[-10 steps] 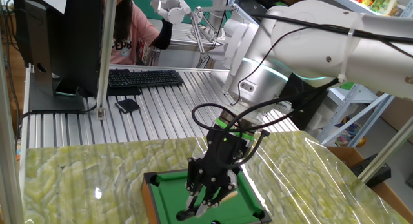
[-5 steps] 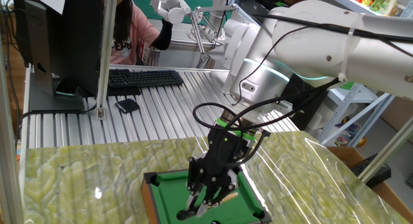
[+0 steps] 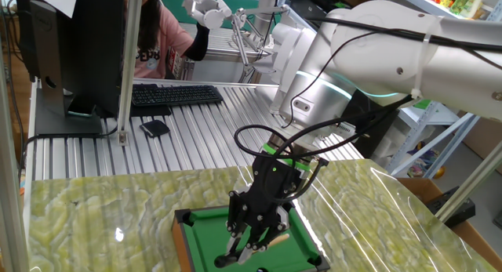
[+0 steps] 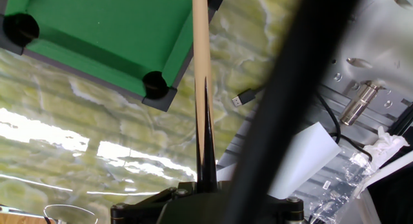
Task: Hit the pool ball
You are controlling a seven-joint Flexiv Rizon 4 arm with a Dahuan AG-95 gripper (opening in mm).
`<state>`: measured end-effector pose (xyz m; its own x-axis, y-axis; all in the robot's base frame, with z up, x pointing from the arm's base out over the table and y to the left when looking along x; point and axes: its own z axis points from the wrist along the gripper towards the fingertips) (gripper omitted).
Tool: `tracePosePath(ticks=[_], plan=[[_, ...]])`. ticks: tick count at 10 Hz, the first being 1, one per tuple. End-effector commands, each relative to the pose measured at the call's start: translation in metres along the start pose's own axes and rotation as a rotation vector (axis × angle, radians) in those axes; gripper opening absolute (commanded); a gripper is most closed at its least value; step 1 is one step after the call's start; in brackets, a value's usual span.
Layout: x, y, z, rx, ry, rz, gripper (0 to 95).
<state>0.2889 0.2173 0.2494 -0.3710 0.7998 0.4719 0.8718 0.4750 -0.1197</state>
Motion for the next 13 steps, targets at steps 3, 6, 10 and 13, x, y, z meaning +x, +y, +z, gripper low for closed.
tracePosePath(ticks=[3, 6, 10, 13], plan=[[0.0000, -0.0001, 0.0002, 0.004, -0.012, 0.020, 0.0], [0.0000, -0.0001, 0.0002, 0.004, -0.008, 0.043, 0.0], [0.0000, -0.0001, 0.0002, 0.004, -0.007, 0.050, 0.0], [0.0000, -0.0001, 0.0002, -0.003, 0.006, 0.044, 0.0]])
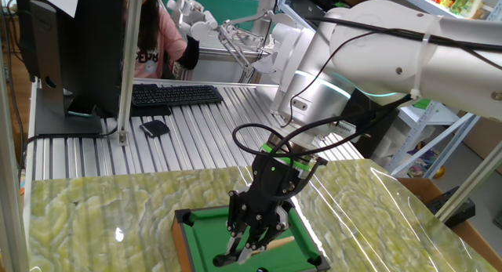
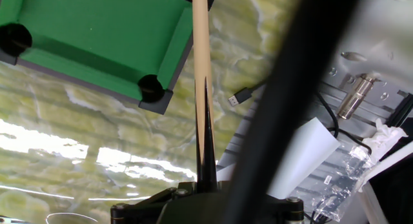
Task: Hit the pool ball
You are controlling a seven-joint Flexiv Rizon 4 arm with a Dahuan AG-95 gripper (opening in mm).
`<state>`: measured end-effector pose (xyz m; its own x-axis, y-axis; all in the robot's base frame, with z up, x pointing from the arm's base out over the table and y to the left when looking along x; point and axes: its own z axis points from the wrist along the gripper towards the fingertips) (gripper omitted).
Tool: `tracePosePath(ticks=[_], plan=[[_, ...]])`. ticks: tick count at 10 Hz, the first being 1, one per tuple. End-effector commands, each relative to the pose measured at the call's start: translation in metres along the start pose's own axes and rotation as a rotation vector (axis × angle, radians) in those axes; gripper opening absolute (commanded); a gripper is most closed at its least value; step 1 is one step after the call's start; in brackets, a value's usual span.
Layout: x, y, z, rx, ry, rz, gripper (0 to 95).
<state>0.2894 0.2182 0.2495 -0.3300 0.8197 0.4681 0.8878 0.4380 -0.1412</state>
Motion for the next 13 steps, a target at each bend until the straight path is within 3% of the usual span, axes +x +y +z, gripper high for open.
tracePosePath(ticks=[1, 13], plan=[[-0.0006, -0.0008, 0.0001, -0.005, 0.002, 0.000, 0.0], [-0.0006, -0.0008, 0.0001, -0.023, -0.008, -0.003, 0.0]])
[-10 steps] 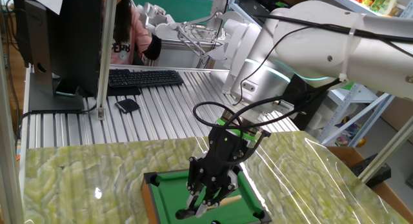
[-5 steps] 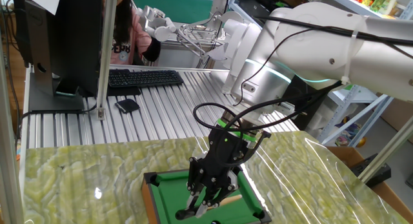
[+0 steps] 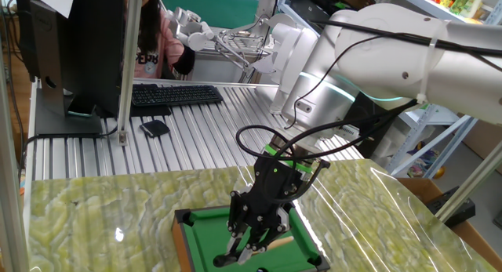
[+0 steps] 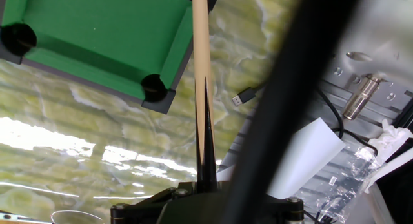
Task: Hit the pool ball
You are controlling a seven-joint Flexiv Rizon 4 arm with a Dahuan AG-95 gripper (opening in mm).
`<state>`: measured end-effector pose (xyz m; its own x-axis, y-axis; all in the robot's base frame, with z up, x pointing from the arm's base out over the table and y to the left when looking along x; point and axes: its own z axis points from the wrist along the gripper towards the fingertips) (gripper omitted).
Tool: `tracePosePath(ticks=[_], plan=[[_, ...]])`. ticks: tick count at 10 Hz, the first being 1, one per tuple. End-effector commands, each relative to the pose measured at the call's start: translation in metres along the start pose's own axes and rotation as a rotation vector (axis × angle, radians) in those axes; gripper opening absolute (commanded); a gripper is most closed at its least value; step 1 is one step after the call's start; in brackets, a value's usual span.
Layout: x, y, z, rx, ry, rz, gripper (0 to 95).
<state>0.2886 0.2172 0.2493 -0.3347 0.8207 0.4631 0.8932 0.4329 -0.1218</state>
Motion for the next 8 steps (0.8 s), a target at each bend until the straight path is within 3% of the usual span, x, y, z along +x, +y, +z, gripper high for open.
tracePosePath(ticks=[1, 4, 8], plan=[[0.000, 0.000, 0.000, -0.002, -0.003, 0.000, 0.0], [0.010, -0.003, -0.005, -0.006, -0.006, 0.006, 0.0], [0.013, -0.004, -0.008, -0.007, -0.002, -0.010, 0.0]])
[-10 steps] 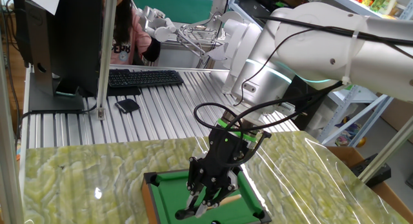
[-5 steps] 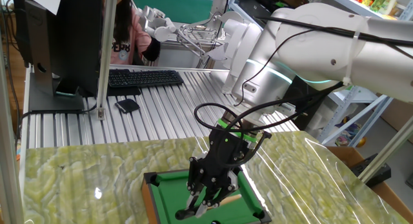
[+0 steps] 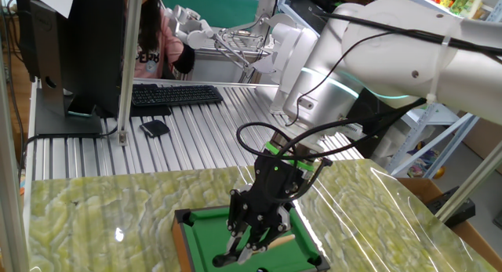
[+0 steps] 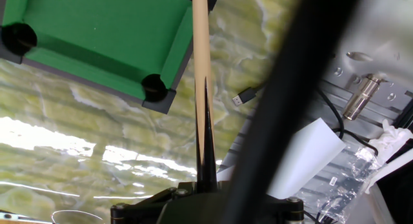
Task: Hit the pool ball
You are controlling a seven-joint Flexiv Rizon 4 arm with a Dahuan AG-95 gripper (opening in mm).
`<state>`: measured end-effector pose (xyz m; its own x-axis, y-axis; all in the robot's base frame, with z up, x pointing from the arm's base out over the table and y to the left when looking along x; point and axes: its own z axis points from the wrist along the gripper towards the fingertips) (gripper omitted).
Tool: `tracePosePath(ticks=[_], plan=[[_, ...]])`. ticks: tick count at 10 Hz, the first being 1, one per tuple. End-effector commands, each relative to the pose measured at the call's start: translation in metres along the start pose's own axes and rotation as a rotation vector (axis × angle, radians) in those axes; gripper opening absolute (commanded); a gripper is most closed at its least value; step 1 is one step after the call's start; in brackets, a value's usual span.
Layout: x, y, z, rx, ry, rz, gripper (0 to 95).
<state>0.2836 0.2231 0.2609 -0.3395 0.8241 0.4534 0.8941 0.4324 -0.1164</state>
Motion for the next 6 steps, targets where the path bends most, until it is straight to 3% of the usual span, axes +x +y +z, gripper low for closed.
tracePosePath(ticks=[1, 6], plan=[[0.003, -0.002, -0.004, 0.000, 0.010, -0.019, 0.0], [0.017, -0.012, -0.026, 0.006, 0.009, -0.022, 0.0]])
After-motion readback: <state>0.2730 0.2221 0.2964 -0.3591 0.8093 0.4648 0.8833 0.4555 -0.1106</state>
